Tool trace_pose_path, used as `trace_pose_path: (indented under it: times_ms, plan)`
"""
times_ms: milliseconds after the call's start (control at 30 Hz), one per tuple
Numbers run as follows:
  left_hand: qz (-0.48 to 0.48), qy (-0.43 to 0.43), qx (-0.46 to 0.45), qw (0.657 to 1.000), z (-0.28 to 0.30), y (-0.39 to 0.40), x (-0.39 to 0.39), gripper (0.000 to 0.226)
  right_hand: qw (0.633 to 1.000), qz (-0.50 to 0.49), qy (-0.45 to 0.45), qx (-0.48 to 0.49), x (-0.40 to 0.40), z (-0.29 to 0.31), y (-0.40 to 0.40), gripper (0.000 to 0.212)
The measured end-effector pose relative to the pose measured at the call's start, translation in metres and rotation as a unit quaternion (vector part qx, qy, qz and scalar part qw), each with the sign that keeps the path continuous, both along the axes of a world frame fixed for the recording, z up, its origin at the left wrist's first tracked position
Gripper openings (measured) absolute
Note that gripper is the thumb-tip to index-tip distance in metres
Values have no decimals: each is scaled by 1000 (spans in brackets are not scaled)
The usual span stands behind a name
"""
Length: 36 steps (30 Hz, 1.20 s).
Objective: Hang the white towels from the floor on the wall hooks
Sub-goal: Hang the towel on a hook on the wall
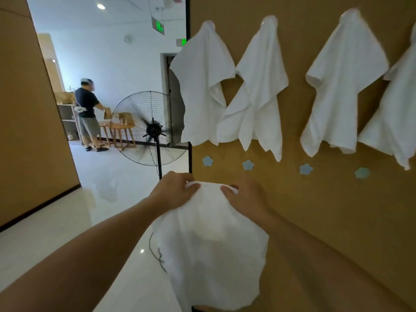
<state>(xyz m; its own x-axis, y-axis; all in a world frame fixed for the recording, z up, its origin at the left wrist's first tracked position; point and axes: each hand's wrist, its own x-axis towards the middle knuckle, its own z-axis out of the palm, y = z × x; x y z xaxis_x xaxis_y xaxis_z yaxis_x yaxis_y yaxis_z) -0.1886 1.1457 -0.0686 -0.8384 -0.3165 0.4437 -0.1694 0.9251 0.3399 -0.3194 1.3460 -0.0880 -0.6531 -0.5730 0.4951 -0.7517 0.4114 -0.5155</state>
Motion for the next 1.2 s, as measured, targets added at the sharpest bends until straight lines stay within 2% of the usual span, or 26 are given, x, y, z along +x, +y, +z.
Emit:
trace_pose_path:
  times_ms: [233, 333, 433, 533, 600, 667, 700, 800, 900, 1000, 1067, 1133, 1200]
  plan:
    - [-27, 34, -24, 999, -37, -79, -104, 6, 994, -100, 15, 31, -83, -29, -95, 48]
    - [-55, 36, -55, 996, -51, -117, -148, 22, 987, -146, 47, 43, -113, -36, -135, 36]
    - [-74, 36, -75, 994, -59, -148, -188, 28, 977, -196, 71, 53, -139, -40, -165, 42]
    - [-94, 55, -71, 991, -71, -162, -217, 27, 970, -231, 54, 54, -158, -49, -183, 41]
    - [-109, 78, -80, 988, -85, -164, -227, 23, 967, -246, 31, 59, -163, -61, -190, 50]
    - [-119, 104, -74, 985, -101, -162, -230, 19, 968, -240, -13, 75, -164, -74, -195, 58]
    - [-121, 117, -62, 984, -109, -161, -231, 18, 970, -230, -49, 55, -164, -80, -195, 55]
    - [-105, 152, 4, 983, -126, -153, -235, 16, 967, -219, -107, -75, -161, -100, -205, 47]
    - [-67, 155, 132, 977, -139, -139, -236, 16, 952, -212, -185, -124, -158, -111, -214, 46]
    - [-58, 138, 350, 925, -145, -126, -233, 18, 915, -184, -327, -148, -164, -114, -214, 29]
    - [-57, 137, 400, 904, -145, -120, -230, 19, 896, -184, -370, -166, -163, -115, -216, 31]
    - [-29, 139, 336, 931, -146, -116, -226, 20, 908, -203, -326, -168, -155, -115, -219, 40]
    - [25, 134, 160, 978, -149, -114, -220, 17, 945, -248, -179, -116, -149, -118, -220, 34]
